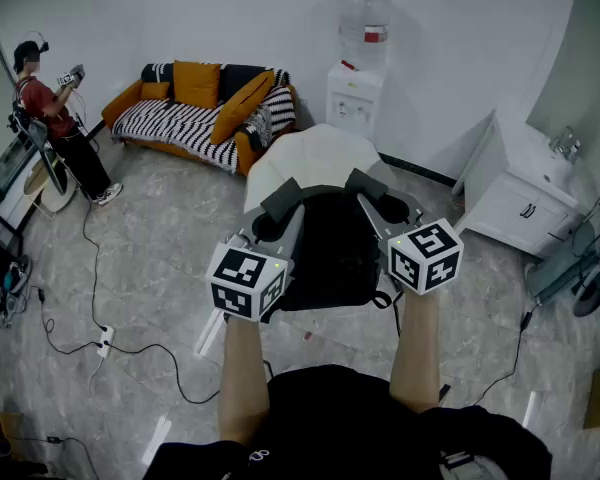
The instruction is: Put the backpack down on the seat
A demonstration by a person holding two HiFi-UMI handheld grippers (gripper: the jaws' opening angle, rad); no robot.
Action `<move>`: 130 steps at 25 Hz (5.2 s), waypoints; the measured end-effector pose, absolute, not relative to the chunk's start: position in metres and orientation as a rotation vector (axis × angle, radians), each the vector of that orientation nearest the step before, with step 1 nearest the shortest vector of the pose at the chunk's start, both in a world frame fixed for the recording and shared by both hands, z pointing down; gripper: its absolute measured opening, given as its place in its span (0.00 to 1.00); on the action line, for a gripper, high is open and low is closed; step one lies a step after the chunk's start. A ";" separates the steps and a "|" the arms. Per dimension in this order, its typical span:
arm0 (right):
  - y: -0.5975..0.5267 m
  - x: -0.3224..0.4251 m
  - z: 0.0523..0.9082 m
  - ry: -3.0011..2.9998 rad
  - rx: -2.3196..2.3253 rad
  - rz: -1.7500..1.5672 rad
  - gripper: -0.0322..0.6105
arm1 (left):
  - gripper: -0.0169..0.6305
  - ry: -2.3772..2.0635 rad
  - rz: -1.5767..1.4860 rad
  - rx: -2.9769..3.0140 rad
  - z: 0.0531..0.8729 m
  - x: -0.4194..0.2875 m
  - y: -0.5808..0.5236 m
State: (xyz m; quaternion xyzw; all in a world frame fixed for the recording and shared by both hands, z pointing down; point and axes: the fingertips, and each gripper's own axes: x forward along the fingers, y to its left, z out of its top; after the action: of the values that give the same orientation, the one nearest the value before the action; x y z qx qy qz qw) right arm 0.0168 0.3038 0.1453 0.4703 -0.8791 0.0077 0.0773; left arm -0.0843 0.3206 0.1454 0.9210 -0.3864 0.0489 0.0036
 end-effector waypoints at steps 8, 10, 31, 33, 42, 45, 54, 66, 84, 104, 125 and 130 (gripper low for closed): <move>0.310 0.019 0.166 -2.648 1.355 0.070 0.11 | 0.07 -1.206 0.119 2.826 0.166 -0.082 0.329; 0.314 0.020 0.169 -2.670 1.341 0.080 0.11 | 0.07 -1.213 0.086 2.823 0.167 -0.081 0.333; 0.304 0.064 0.182 -2.789 1.366 0.023 0.11 | 0.07 -1.250 -0.037 2.798 0.176 -0.039 0.320; 0.299 0.067 0.188 -2.784 1.367 0.033 0.11 | 0.07 -1.248 -0.020 2.788 0.182 -0.037 0.316; 0.302 0.067 0.216 -2.786 1.367 0.063 0.11 | 0.07 -1.242 -0.006 2.743 0.206 -0.036 0.316; 0.300 0.069 0.224 -2.790 1.378 0.084 0.11 | 0.07 -1.249 0.001 2.734 0.211 -0.034 0.313; 0.283 0.059 0.228 -2.791 1.373 0.074 0.11 | 0.07 -1.270 -0.072 2.703 0.217 -0.043 0.291; 0.207 0.035 0.242 -2.774 1.303 0.049 0.11 | 0.07 -1.288 -0.072 2.695 0.236 -0.067 0.217; 0.051 0.022 0.269 -2.763 1.317 0.187 0.11 | 0.07 -1.171 -0.061 2.680 0.255 -0.079 0.058; -0.096 0.012 0.282 -2.652 1.365 0.280 0.11 | 0.07 -1.066 -0.034 2.694 0.269 -0.086 -0.108; -0.212 0.027 0.302 -2.607 1.433 0.342 0.11 | 0.07 -0.955 0.081 2.689 0.287 -0.075 -0.226; -0.225 0.044 0.309 -2.590 1.433 0.373 0.11 | 0.07 -0.931 0.120 2.672 0.298 -0.058 -0.239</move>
State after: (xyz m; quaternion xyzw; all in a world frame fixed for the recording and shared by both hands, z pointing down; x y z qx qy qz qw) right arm 0.0438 -0.2250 0.3093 0.4788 -0.8654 0.1246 0.0791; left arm -0.0580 -0.2393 0.2983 0.9322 -0.3247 0.0418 0.1542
